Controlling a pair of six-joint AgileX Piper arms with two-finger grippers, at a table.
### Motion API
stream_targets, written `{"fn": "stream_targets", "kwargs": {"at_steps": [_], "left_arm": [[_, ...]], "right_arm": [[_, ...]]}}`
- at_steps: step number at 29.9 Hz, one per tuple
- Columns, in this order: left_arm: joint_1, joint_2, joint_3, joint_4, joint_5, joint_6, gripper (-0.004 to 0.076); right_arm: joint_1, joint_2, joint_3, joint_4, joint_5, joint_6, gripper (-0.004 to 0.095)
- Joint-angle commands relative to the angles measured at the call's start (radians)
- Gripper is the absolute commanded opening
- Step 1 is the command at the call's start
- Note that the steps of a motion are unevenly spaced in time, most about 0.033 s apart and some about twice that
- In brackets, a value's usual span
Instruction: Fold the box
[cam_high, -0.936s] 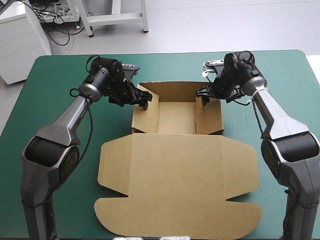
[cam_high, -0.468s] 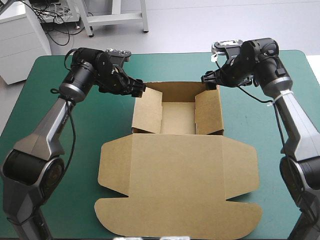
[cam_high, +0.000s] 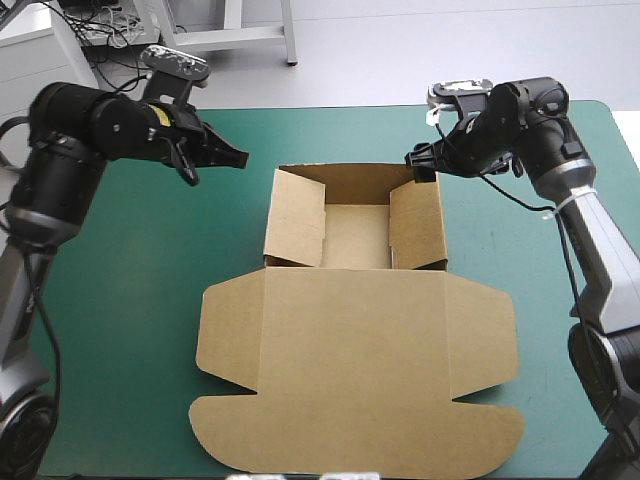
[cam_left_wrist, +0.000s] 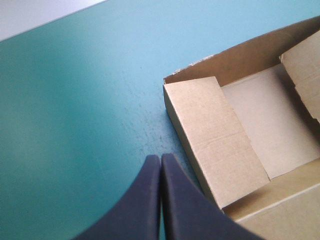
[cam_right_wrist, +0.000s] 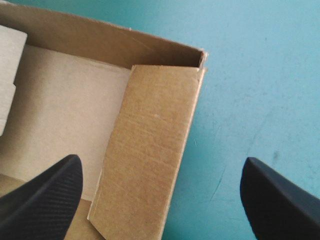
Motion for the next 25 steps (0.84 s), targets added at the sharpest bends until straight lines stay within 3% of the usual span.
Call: {"fn": "stream_targets", "kwargs": {"at_steps": [1, 11, 18, 25], "left_arm": [[0.0, -0.123, 0.029, -0.012, 0.041, 0.038, -0.0032], [0.0, -0.432, 0.507, 0.068, 0.036, 0.095, -0.0032], [0.0, -0.61, 0.888, 0.087, -0.048, 0.084, -0.0032], [0.0, -0.758, 1.122, 0.087, -0.146, 0.081, -0.0032]], "right_arm": [[-0.001, -0.048, 0.043, -0.016, 0.006, 0.003, 0.0788], [-0.001, 0.015, 0.105, 0.01, -0.028, 0.003, 0.0788], [-0.001, 0.065, 0.105, 0.011, -0.052, 0.003, 0.0776], [-0.001, 0.1, 0.105, 0.011, -0.061, -0.003, 0.0659]]}}
